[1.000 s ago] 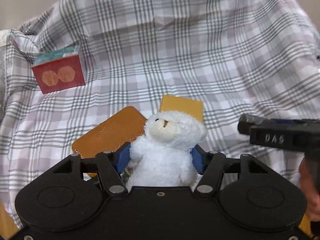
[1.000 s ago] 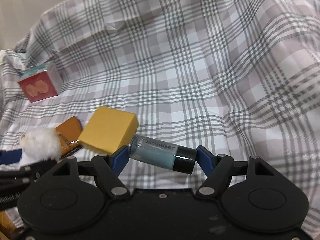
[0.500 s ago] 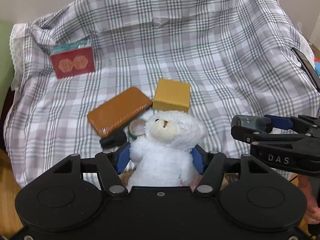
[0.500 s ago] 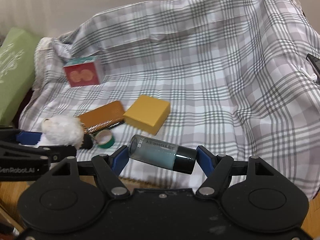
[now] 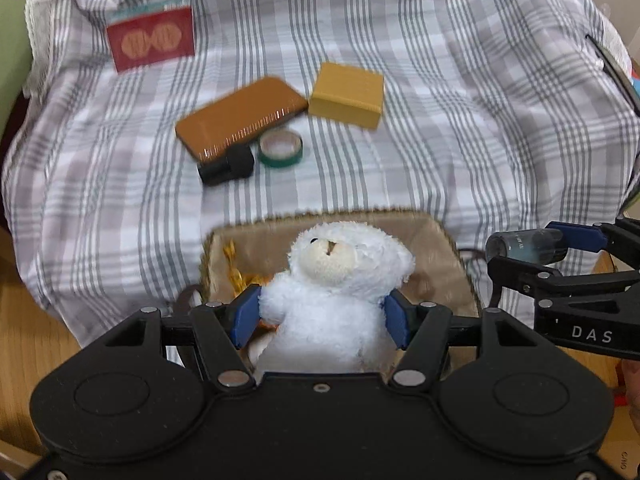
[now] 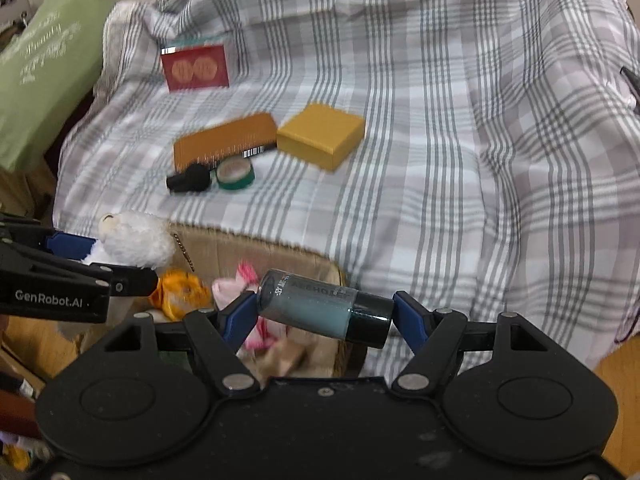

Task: Organize soft objects
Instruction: 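Carry the teddy bear and glass bottle over the basket with both grippers, then open the left gripper over the basket while the right gripper releases the glass bottle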

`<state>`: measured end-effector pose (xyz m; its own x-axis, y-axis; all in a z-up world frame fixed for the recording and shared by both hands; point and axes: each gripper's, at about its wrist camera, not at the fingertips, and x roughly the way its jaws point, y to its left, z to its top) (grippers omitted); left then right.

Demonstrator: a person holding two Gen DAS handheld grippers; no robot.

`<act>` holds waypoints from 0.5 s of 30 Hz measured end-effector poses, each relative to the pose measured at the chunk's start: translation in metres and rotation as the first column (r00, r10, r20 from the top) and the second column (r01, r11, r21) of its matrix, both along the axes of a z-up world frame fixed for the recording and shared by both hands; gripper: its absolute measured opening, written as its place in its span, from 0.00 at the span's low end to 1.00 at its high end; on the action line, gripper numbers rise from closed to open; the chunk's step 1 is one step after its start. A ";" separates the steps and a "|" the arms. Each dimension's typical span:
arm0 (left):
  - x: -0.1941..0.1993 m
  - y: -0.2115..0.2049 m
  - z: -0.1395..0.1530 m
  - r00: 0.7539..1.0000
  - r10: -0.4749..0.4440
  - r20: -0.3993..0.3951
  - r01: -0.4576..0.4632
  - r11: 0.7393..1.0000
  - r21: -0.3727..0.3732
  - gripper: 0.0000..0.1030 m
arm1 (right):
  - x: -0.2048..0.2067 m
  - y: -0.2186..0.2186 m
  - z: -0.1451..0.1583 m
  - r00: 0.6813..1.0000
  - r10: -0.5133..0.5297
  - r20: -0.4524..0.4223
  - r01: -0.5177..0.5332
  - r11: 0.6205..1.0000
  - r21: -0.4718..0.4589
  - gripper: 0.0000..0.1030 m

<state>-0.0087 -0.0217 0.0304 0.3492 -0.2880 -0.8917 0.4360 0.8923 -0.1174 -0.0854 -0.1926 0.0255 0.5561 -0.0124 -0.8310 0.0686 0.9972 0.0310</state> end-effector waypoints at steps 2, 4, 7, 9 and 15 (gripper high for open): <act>-0.004 0.002 -0.006 1.000 -0.001 -0.025 0.001 1.000 0.001 0.58 | -0.003 0.000 -0.004 1.000 0.004 -0.029 -0.004 1.000 0.004 0.70; -0.006 0.003 -0.010 0.999 0.002 -0.044 -0.001 1.000 0.006 0.58 | -0.007 0.000 -0.007 0.999 0.007 -0.048 -0.006 1.000 0.009 0.70; -0.009 0.004 -0.016 0.997 0.011 -0.074 -0.011 1.000 0.007 0.58 | -0.012 0.002 -0.009 0.998 0.012 -0.065 -0.011 1.000 0.008 0.70; -0.010 0.004 -0.021 0.995 0.016 -0.095 -0.016 1.000 0.001 0.58 | -0.014 0.003 -0.010 0.997 0.013 -0.076 -0.013 1.000 0.009 0.70; -0.011 -0.003 -0.027 0.990 0.005 -0.140 -0.009 1.000 -0.028 0.58 | -0.015 0.008 -0.012 0.996 0.021 -0.085 -0.019 1.000 0.023 0.70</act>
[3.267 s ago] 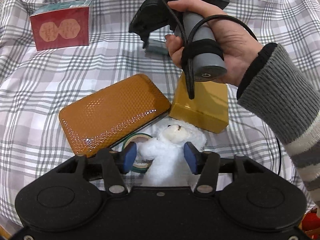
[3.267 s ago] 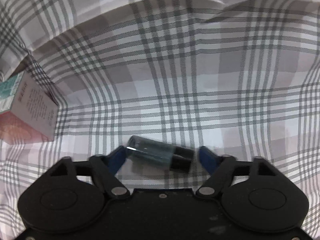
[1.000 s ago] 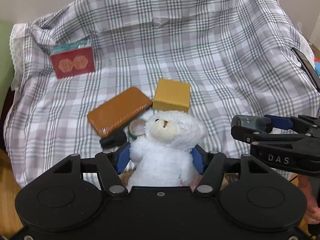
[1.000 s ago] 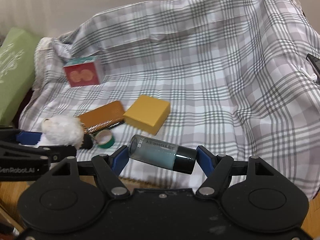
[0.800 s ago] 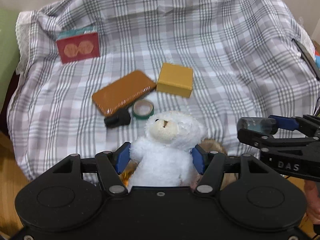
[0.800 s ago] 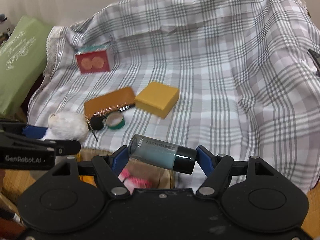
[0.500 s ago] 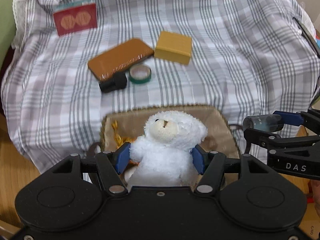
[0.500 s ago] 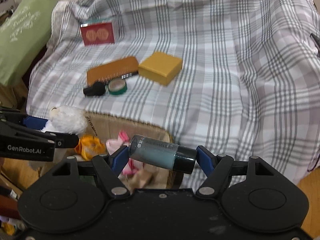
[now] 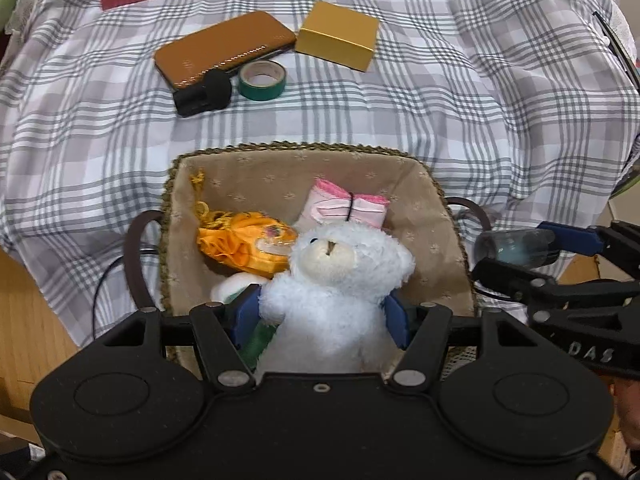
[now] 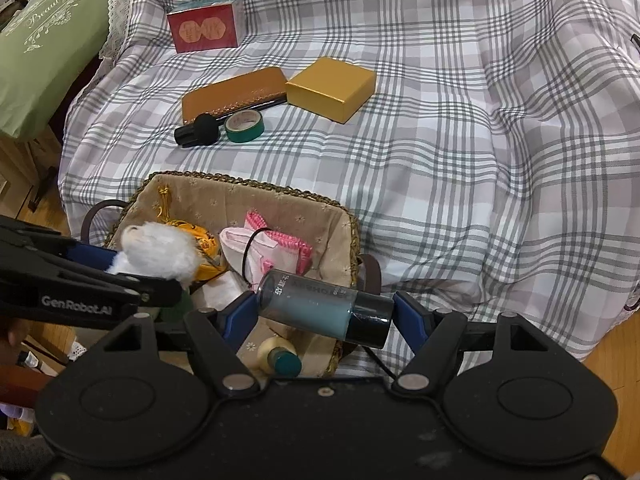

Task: Organize soft objects
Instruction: 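Open the left gripper over the basket while the right gripper releases the glass bottle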

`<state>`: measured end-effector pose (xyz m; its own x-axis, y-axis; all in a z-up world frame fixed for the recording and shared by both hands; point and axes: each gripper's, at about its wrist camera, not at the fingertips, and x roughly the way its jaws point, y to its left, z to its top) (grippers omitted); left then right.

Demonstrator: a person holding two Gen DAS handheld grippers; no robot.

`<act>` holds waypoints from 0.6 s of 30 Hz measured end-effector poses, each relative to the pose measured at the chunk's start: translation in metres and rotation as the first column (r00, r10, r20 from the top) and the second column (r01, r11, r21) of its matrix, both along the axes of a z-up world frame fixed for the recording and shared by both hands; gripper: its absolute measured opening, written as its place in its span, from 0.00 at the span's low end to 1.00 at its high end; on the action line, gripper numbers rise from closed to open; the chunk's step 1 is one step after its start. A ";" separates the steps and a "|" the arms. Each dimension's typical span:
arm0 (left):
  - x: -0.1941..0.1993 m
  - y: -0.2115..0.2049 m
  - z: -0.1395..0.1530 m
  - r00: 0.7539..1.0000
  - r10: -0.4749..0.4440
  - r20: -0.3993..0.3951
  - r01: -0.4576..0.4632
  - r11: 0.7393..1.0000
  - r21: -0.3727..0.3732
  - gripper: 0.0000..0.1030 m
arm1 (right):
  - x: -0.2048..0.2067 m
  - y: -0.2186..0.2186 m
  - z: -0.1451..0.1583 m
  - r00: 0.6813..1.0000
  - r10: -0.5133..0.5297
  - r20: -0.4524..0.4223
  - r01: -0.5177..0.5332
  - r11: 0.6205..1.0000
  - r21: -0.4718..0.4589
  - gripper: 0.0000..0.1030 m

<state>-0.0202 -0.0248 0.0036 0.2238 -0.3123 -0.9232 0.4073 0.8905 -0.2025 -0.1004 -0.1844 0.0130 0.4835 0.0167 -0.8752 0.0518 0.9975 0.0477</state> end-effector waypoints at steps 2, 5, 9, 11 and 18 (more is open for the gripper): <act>0.001 -0.004 0.002 1.000 -0.007 0.007 0.007 1.000 -0.008 0.58 | -0.001 0.001 0.000 1.000 0.003 -0.002 -0.003 1.000 0.003 0.70; 0.004 -0.009 0.003 1.000 -0.012 0.020 0.012 1.000 -0.015 0.58 | -0.001 0.002 0.000 1.000 0.005 -0.004 -0.005 1.000 -0.001 0.70; 0.007 -0.013 0.004 1.000 -0.017 0.025 0.017 0.999 -0.027 0.58 | -0.001 0.002 0.000 1.000 0.005 -0.005 -0.005 1.000 0.004 0.70; 0.008 -0.012 0.005 0.999 -0.015 0.030 0.015 0.999 -0.028 0.58 | -0.002 0.003 0.001 1.000 0.009 -0.001 -0.009 1.000 0.009 0.70; 0.013 -0.001 0.004 0.999 0.032 0.028 -0.031 0.999 -0.025 0.58 | -0.001 0.014 0.009 0.997 0.071 0.043 -0.073 0.996 0.041 0.77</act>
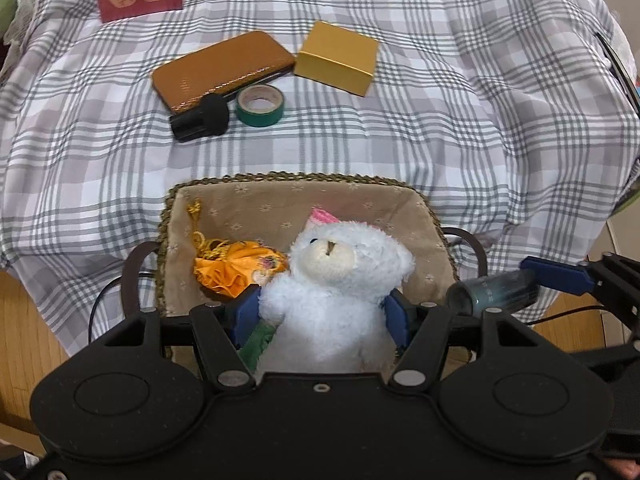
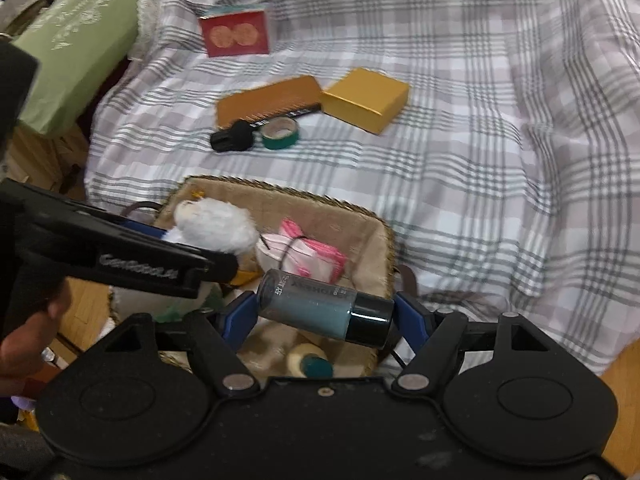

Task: Organize soft objects
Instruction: 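Open the left gripper over the basket while the right gripper releases the glass bottle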

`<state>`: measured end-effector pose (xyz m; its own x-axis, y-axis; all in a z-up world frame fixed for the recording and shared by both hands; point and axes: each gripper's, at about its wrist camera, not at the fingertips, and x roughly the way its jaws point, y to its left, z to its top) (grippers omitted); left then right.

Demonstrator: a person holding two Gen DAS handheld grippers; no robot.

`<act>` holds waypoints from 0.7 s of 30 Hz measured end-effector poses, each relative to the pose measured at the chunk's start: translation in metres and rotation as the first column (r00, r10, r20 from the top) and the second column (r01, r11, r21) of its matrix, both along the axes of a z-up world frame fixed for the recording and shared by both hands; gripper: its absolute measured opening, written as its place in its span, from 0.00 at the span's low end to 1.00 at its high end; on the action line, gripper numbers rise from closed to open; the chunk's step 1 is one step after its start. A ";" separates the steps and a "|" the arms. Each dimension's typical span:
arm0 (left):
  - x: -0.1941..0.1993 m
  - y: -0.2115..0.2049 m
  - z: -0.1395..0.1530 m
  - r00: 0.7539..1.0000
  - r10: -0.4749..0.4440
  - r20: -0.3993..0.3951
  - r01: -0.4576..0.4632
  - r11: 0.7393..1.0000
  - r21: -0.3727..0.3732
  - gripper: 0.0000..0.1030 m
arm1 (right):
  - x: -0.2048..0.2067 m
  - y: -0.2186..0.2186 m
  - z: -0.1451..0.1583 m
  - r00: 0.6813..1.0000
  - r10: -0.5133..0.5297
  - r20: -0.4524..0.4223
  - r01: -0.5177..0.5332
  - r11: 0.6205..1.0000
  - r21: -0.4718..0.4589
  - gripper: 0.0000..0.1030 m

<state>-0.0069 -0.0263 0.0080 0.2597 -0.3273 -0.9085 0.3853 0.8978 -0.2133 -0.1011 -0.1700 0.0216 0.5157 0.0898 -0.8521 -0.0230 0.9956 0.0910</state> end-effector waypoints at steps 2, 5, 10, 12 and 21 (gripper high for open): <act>0.001 0.002 -0.001 1.000 0.010 -0.002 -0.010 1.000 0.002 0.58 | 0.000 0.003 0.002 1.000 0.015 0.015 -0.015 1.000 0.002 0.80; 0.002 0.001 -0.001 1.000 0.010 -0.004 -0.010 1.000 0.002 0.58 | 0.002 0.003 0.002 1.000 0.018 0.011 -0.018 1.000 -0.003 0.80; 0.000 -0.006 -0.003 1.000 -0.014 -0.005 0.014 1.000 0.007 0.63 | 0.003 -0.004 -0.003 1.000 -0.021 -0.022 0.021 1.000 -0.014 0.80; -0.001 -0.008 -0.003 1.000 -0.015 0.002 0.015 1.000 0.017 0.64 | 0.003 -0.008 -0.006 0.999 -0.038 -0.035 0.037 0.999 -0.017 0.80; 0.001 -0.003 -0.004 1.000 0.000 -0.002 0.000 1.000 0.030 0.70 | 0.005 -0.011 -0.011 0.997 -0.061 -0.052 0.061 0.998 -0.014 0.84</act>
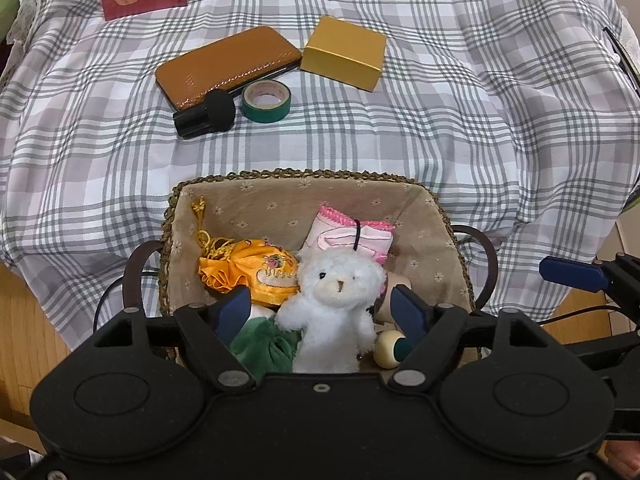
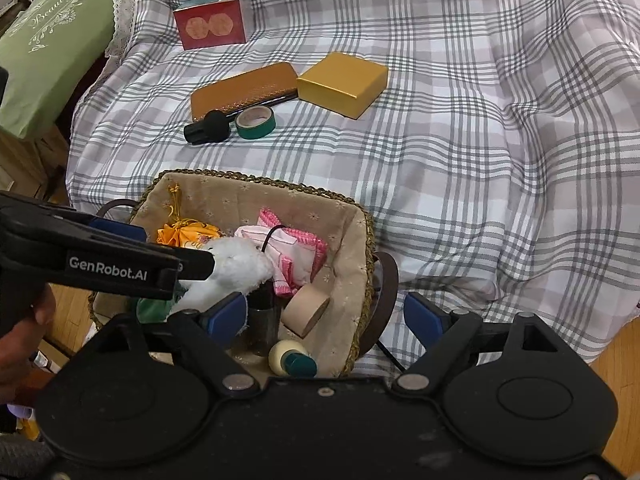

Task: Organize soft objects
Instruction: 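Open the left gripper over the basket while the right gripper releases the glass bottle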

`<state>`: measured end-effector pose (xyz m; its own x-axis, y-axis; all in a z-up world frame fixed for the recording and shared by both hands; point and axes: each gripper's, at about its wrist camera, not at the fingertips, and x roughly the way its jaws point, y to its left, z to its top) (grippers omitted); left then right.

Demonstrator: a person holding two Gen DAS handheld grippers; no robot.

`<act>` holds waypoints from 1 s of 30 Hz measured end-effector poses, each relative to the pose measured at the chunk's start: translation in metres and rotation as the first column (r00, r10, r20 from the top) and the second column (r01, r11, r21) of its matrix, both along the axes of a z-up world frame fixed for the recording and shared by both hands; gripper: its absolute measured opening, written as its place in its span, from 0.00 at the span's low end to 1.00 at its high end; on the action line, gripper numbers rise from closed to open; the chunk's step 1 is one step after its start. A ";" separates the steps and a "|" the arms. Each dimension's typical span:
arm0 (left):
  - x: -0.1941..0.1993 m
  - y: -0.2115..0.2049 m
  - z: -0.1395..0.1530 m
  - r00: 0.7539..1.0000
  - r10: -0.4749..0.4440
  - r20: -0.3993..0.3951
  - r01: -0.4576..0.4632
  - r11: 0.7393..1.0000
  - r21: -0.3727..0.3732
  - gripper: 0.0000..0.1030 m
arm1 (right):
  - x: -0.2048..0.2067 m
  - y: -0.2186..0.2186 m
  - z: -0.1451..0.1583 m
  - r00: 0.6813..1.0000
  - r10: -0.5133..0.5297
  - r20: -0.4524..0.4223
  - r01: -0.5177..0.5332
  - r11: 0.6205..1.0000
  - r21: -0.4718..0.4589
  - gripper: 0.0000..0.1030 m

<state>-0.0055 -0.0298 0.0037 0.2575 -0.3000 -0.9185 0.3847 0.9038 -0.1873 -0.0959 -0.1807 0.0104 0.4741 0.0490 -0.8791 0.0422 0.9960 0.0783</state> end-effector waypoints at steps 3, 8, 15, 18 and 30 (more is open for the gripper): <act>0.001 0.001 -0.002 1.000 0.005 -0.006 -0.005 1.000 0.004 0.71 | 0.002 0.001 -0.002 1.000 -0.004 -0.007 0.004 1.000 -0.003 0.88; 0.000 -0.001 -0.004 1.000 0.005 -0.009 -0.005 1.000 0.026 0.71 | 0.003 -0.001 -0.004 1.000 -0.015 -0.015 0.015 1.000 0.000 0.90; -0.001 0.001 -0.004 1.000 0.010 0.006 -0.011 0.998 0.061 0.76 | 0.007 -0.003 -0.009 0.999 -0.024 -0.037 0.024 1.000 0.007 0.91; -0.002 0.001 -0.003 1.000 0.014 0.013 -0.015 0.997 0.078 0.76 | 0.009 -0.001 -0.011 0.999 -0.019 -0.044 0.019 1.000 0.009 0.91; 0.001 0.005 -0.003 0.999 0.033 0.018 -0.034 0.993 0.113 0.77 | 0.015 -0.004 -0.013 0.998 -0.020 -0.052 0.021 1.000 0.022 0.91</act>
